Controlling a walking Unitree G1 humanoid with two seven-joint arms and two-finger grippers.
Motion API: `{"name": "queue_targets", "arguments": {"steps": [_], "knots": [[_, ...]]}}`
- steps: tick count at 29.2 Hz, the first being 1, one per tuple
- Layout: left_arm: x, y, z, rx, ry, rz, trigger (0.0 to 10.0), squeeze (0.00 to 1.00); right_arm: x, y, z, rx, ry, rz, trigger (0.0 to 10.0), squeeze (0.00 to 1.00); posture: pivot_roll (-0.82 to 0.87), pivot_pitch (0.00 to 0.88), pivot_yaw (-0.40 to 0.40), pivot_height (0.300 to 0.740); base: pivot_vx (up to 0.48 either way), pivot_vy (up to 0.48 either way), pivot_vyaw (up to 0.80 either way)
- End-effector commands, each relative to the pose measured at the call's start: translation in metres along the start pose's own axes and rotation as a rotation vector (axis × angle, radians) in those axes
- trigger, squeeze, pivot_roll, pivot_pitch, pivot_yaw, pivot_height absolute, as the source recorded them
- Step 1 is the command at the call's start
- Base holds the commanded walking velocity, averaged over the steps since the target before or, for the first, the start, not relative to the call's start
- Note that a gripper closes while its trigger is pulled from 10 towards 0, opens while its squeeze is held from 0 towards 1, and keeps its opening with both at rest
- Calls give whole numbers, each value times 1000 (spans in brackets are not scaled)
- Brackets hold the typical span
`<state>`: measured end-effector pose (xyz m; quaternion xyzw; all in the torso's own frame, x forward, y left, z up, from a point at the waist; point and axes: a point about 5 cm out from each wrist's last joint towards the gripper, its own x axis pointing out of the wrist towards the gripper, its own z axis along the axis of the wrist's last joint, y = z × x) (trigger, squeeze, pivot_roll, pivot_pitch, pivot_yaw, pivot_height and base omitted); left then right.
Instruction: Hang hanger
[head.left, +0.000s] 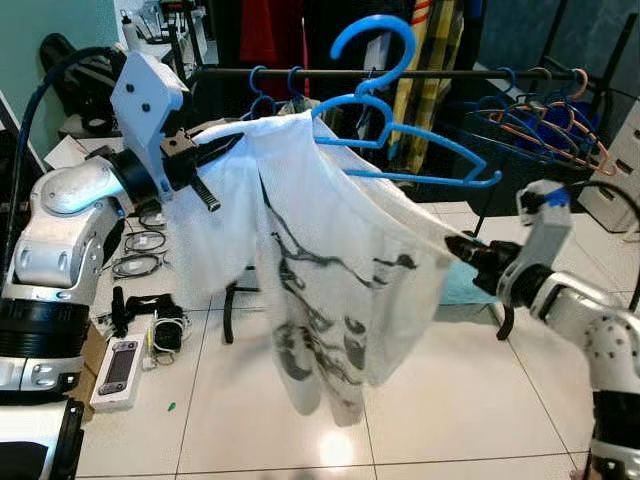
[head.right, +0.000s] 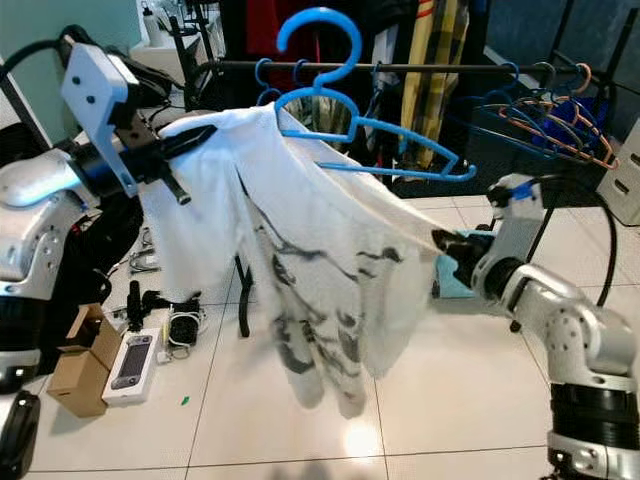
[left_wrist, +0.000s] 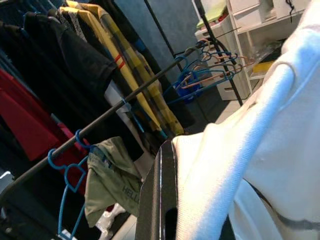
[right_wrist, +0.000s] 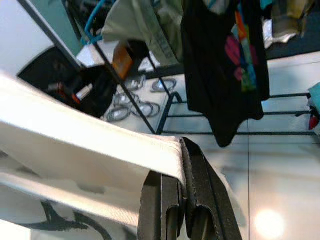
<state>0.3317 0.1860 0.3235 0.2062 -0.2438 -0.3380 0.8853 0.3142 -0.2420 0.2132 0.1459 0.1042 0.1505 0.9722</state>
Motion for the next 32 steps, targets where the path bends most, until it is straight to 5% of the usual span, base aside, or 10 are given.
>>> {"name": "queue_targets", "arguments": {"steps": [1, 9, 15, 22, 32], "knots": [[-11, 11, 10, -4, -54, 18, 10000, 0, -5, -13, 8, 55, -45, -42, 0, 0, -35, 27, 26, 740, 0, 0, 0], [-20, 1, 23, -107, -158, -146, 10000, 0, -10, -21, 23, 159, -164, -26, 0, 0, -37, 24, 23, 740, 0, 0, 0], [-20, -10, 20, -51, -94, -249, 10000, 0, -10, -19, 24, 175, -162, -9, 0, 0, -33, 22, 21, 740, 0, 0, 0], [-11, 1, 7, 64, -4, -97, 10000, 0, -8, -11, 26, 178, -160, 34, 0, 0, -37, 25, 20, 740, 0, 0, 0], [-14, 15, 10, 57, -21, 8, 10000, 0, -10, -7, 29, 171, -158, 77, 0, 0, -39, 29, 22, 740, 0, 0, 0]]}}
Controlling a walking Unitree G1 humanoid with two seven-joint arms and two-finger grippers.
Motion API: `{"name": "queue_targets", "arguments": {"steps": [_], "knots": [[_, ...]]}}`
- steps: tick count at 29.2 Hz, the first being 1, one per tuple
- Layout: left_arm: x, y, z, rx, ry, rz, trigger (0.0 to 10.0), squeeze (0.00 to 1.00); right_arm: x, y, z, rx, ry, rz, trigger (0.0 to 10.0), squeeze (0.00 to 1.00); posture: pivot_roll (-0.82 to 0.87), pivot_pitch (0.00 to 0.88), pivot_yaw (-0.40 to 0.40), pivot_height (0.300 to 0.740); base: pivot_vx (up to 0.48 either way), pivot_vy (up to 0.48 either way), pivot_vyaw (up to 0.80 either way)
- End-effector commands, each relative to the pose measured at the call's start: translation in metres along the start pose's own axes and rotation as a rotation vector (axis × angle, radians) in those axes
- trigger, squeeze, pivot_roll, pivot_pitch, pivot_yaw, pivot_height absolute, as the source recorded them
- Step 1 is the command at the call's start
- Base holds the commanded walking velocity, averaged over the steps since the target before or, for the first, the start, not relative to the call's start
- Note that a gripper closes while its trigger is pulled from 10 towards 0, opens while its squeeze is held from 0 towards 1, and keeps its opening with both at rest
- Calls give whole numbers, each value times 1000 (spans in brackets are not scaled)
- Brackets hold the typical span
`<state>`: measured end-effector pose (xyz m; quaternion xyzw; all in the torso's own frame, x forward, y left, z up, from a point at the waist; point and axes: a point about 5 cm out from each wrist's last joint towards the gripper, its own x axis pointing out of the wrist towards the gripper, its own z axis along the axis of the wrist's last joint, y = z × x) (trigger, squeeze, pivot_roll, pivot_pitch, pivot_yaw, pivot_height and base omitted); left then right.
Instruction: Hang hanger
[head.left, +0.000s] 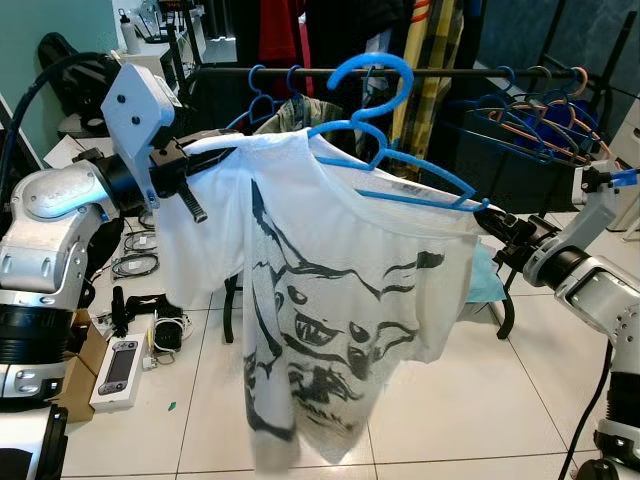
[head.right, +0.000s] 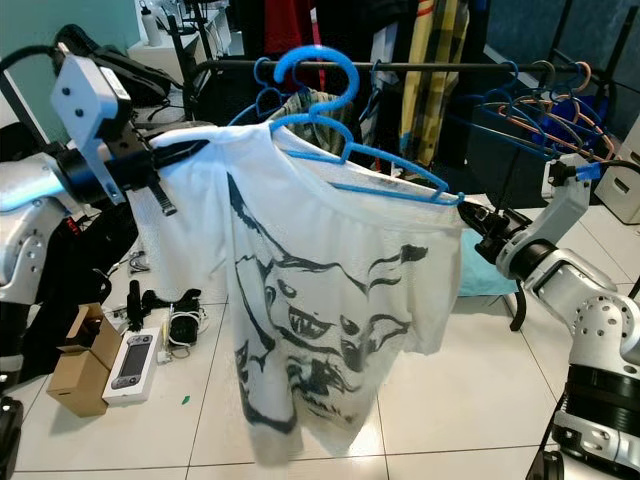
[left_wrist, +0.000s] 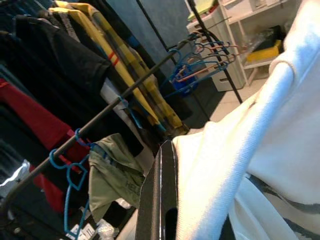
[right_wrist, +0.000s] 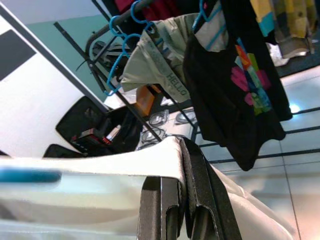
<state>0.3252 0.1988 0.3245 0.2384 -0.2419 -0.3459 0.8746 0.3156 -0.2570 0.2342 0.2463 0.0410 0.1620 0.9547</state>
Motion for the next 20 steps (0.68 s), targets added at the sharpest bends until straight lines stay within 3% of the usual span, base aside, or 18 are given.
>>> {"name": "queue_targets", "arguments": {"steps": [1, 10, 16, 20], "knots": [[-3, 9, 7, 10, -25, 30, 10000, 0, -2, 2, 5, -7, -11, 15, 0, 0, -37, 30, 23, 740, 0, 0, 0], [-1, -9, -3, 109, 53, -89, 10000, 0, -1, 1, 12, -5, -41, -5, 0, 0, -38, 29, 22, 740, 0, 0, 0], [3, -13, -8, 111, 76, -69, 10000, 0, 1, 3, 15, -3, -51, -14, 0, 0, -39, 31, 21, 740, 0, 0, 0], [7, -8, -12, 110, 101, 5, 10000, 0, 2, 5, 15, 1, -48, -13, 0, 0, -39, 32, 21, 740, 0, 0, 0]]}}
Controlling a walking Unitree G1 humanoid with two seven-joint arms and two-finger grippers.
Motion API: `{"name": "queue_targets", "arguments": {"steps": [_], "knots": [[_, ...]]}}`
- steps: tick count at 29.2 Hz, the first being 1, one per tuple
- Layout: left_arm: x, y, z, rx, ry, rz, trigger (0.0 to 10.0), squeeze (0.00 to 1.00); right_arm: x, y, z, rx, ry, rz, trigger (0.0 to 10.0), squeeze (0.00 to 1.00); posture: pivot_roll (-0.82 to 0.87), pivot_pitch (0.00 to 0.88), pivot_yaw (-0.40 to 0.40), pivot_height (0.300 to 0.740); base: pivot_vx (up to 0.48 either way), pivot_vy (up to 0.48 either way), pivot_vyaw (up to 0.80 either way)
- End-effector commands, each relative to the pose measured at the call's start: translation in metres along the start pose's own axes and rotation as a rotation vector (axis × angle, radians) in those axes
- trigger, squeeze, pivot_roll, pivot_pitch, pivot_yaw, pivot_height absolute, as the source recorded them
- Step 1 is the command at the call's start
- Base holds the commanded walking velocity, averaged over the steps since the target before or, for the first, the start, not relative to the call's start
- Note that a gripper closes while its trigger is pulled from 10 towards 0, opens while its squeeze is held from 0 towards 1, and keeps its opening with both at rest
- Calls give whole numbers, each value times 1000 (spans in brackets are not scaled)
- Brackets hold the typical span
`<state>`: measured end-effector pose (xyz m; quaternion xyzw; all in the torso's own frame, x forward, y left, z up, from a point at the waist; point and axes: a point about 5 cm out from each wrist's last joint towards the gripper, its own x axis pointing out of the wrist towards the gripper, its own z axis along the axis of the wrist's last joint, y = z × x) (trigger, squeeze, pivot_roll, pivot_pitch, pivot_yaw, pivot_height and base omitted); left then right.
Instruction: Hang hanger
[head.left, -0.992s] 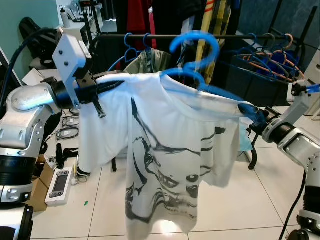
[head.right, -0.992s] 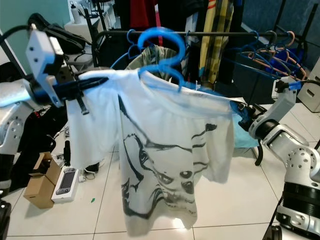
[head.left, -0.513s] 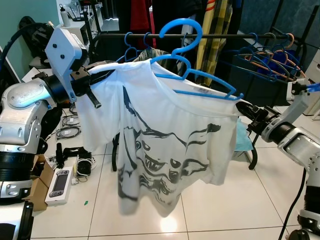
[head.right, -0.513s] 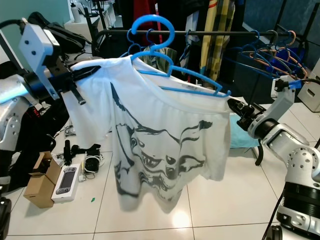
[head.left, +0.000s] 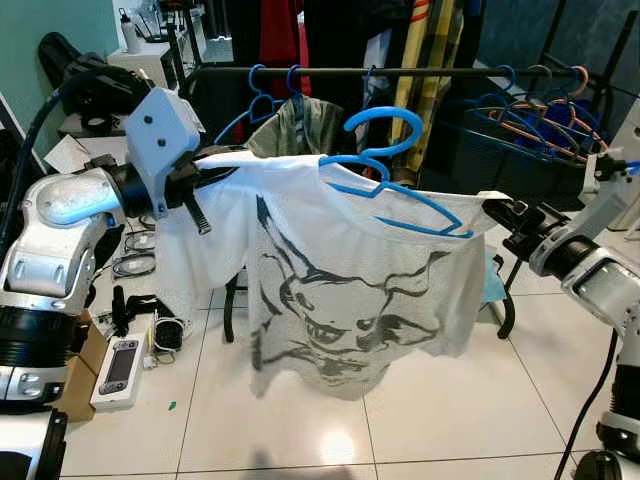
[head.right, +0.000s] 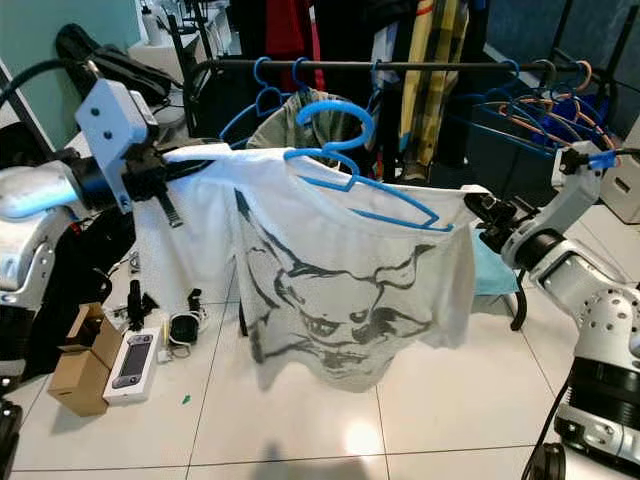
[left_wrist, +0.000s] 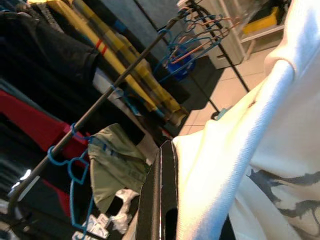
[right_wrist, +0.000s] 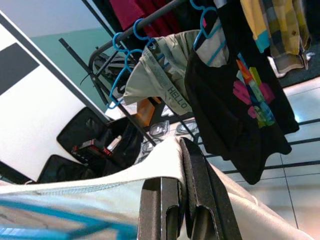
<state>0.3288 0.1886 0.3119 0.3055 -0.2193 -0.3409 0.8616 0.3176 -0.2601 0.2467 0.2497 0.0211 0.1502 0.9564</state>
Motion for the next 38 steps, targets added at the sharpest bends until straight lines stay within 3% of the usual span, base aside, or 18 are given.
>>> {"name": "queue_targets", "arguments": {"steps": [1, 3, 7, 11, 12, 16, 18, 19, 22, 24, 30, 34, 38], "knots": [[0, 4, -4, -3, 22, 47, 10000, 0, 1, 2, 2, 1, -3, 0, 0, 0, -39, 32, 21, 740, 0, 0, 0], [2, 8, -9, 2, 54, 115, 10000, 0, 2, 3, 1, 4, 7, 0, 0, 0, -40, 33, 19, 740, 0, 0, 0], [3, 6, -12, -5, 58, 138, 10000, 0, 4, 4, -2, 2, 20, 4, 0, 0, -40, 33, 17, 740, 0, 0, 0], [4, 4, -12, -11, 52, 134, 10000, 0, 4, 5, -3, 1, 25, 5, 0, 0, -40, 34, 15, 740, 0, 0, 0], [7, -3, -9, -18, 32, 105, 10000, 0, 6, 6, -3, -3, 30, 5, 0, 0, -37, 35, 13, 740, 0, 0, 0], [10, -10, -7, -28, 14, 79, 10000, 0, 6, 6, -3, -6, 32, 4, 0, 0, -37, 35, 13, 740, 0, 0, 0], [18, -35, -2, -63, -37, -9, 10000, 0, 9, 7, -3, -18, 37, 5, 0, 0, -36, 33, 8, 740, 0, 0, 0], [18, -35, -2, -63, -37, -9, 10000, 0, 9, 7, -3, -18, 37, 5, 0, 0, -36, 33, 8, 740, 0, 0, 0], [24, -71, 4, -106, -95, -158, 10000, 0, 13, 11, -2, -47, 52, 22, 0, 0, -41, 34, 4, 740, 0, 0, 0], [24, -76, 4, -111, -97, -186, 10000, 0, 14, 12, 0, -60, 60, 30, 0, 0, -41, 34, 4, 740, 0, 0, 0], [21, -77, 1, -96, -76, -205, 10000, 0, 13, 15, 3, -96, 88, 56, 0, 0, -43, 34, -2, 740, 0, 0, 0], [13, -61, -11, -62, 16, -143, 10000, 0, 5, 18, 7, -162, 164, 101, 0, 0, -48, 33, -4, 740, 0, 0, 0], [10, -59, -28, -48, 150, -89, 10000, 0, 4, 17, 10, -174, 177, 95, 0, 0, -54, 31, -4, 740, 0, 0, 0]]}}
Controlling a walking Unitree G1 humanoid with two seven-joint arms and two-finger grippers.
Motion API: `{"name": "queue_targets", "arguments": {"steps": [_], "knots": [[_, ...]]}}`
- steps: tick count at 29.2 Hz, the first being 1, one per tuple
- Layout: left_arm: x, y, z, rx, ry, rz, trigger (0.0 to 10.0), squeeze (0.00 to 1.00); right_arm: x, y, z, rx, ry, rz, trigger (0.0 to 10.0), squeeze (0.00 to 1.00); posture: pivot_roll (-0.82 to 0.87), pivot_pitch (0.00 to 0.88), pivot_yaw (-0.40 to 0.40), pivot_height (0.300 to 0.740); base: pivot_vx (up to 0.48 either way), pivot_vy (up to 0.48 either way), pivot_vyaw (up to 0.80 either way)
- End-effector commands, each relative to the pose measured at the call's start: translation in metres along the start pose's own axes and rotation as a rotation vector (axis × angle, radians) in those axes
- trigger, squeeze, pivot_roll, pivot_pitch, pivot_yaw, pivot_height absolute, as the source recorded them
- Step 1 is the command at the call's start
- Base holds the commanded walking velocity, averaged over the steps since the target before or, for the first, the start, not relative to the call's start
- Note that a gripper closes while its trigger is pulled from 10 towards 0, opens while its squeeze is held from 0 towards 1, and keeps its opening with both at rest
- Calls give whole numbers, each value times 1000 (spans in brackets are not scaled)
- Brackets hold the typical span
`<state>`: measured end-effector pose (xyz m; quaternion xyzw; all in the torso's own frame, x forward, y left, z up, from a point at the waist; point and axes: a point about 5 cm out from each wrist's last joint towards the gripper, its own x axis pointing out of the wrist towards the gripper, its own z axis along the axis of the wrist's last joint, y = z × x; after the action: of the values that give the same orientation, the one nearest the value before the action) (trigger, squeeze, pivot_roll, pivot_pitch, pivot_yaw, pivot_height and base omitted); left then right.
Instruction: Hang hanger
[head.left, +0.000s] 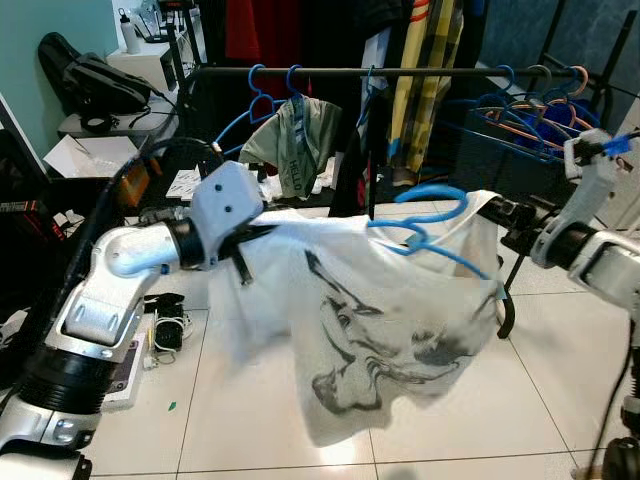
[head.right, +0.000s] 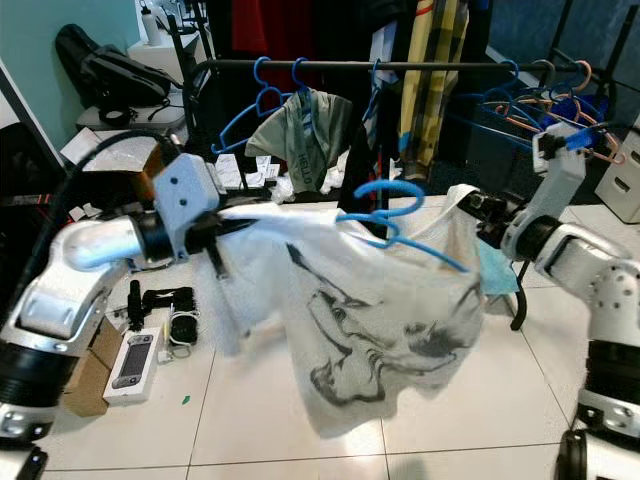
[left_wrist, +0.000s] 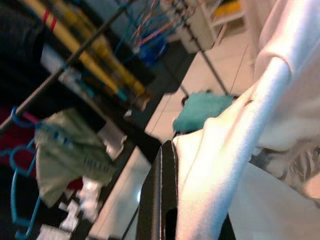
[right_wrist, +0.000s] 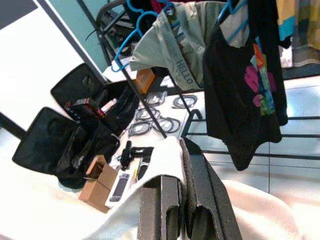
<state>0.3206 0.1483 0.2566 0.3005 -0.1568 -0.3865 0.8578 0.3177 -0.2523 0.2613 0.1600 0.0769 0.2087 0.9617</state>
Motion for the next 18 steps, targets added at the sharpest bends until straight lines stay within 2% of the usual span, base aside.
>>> {"name": "queue_targets", "arguments": {"steps": [1, 4, 6, 7, 8, 18], "knots": [[-5, 6, -13, 20, 111, 44, 10000, 0, 1, 3, 2, -17, 16, 12, 0, 0, -54, 31, -4, 740, 0, 0, 0], [-6, 6, -20, 2, 153, 70, 10000, 0, 1, 2, 5, -17, 17, 1, 0, 0, -59, 28, -4, 740, 0, 0, 0], [-6, 2, -31, -58, 219, 124, 10000, 0, 1, -1, 11, -19, 20, -21, 0, 0, -58, 29, -9, 740, 0, 0, 0], [-6, 2, -31, -58, 219, 124, 10000, 0, 1, -1, 11, -19, 20, -21, 0, 0, -58, 29, -9, 740, 0, 0, 0], [-6, 1, -34, -89, 242, 171, 10000, 0, 1, -2, 11, -15, 23, -32, 0, 0, -57, 30, -10, 740, 0, 0, 0], [-5, -9, -29, -145, 194, 157, 10000, 0, 2, -7, 10, -11, 10, -56, 0, 0, -51, 36, -14, 740, 0, 0, 0]]}}
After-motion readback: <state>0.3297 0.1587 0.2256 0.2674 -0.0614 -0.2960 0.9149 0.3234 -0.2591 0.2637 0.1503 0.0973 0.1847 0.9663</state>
